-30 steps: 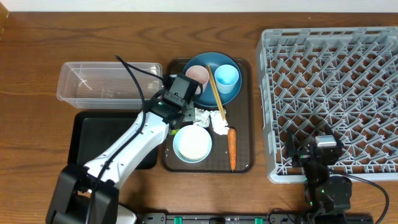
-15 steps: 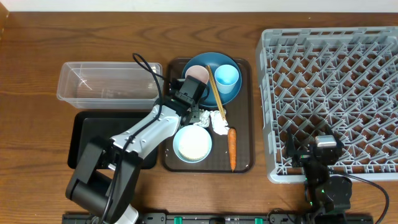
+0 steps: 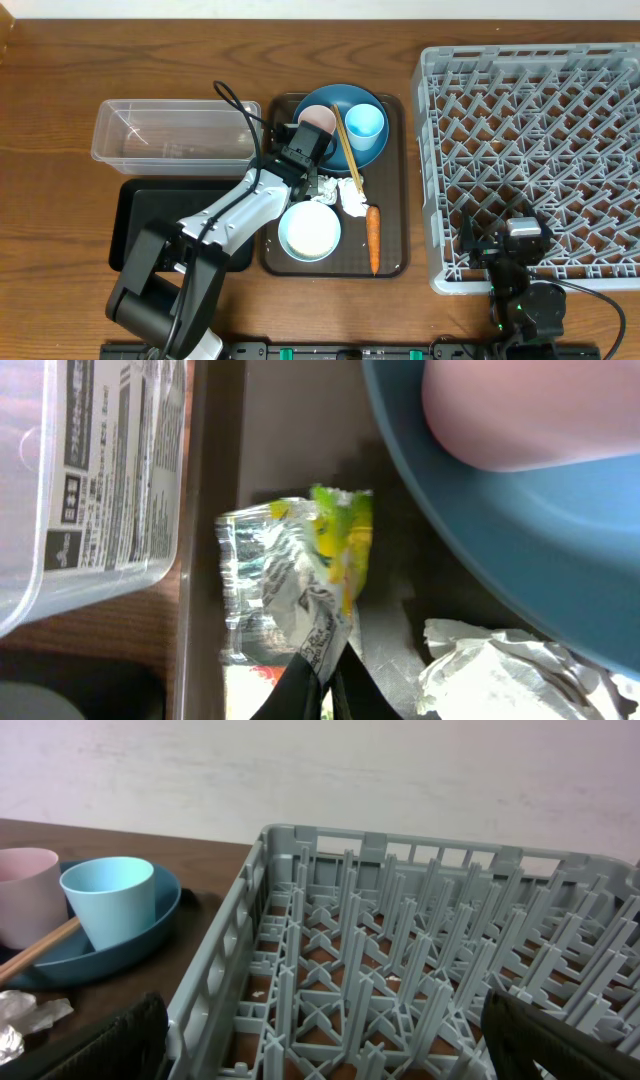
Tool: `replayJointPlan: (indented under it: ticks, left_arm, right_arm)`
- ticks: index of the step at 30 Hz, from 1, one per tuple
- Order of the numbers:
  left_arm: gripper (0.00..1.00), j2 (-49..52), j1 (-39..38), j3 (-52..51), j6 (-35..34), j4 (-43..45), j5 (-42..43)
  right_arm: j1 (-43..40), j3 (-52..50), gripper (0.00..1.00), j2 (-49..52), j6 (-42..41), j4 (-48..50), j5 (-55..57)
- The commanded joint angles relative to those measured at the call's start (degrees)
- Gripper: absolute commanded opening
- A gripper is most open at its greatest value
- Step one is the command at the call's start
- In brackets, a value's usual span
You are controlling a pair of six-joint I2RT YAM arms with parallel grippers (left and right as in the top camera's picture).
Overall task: Sort waste into correct bins and load items into the dishwasher rack
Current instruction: 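Lower and close the left gripper on the yellow snack wrapper, then carry the wrapper left and release it into the clear bin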
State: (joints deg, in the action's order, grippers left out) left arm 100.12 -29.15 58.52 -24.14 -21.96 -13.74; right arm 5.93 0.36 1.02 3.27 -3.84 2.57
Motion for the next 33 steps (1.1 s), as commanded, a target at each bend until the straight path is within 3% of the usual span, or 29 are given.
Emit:
replayJointPlan:
  ticks: [1, 9, 24, 33]
  left_arm:
    - [0.06, 0.02, -0.02, -0.17, 0.55, 0.46, -1.14]
    - [0.06, -3.63, -0.02, -0.13, 0.52, 0.22, -1.09]
    - [0.06, -27.63, 0.61, -0.13, 0.50, -6.47, -1.18]
    - [0.06, -30.97, 10.58, -0.13, -3.80, -3.32, -6.78]
  right_arm:
    - [1.60, -0.07, 0.99, -0.09, 0.63, -0.24, 0.42]
    - [1.60, -0.07, 0.99, -0.09, 0.66, -0.24, 0.44]
    - [1.60, -0.07, 0.99, -0.09, 0.63, -0.24, 0.42]
    - [1.60, -0.07, 0.99, -0.09, 0.63, -0.24, 0.42]
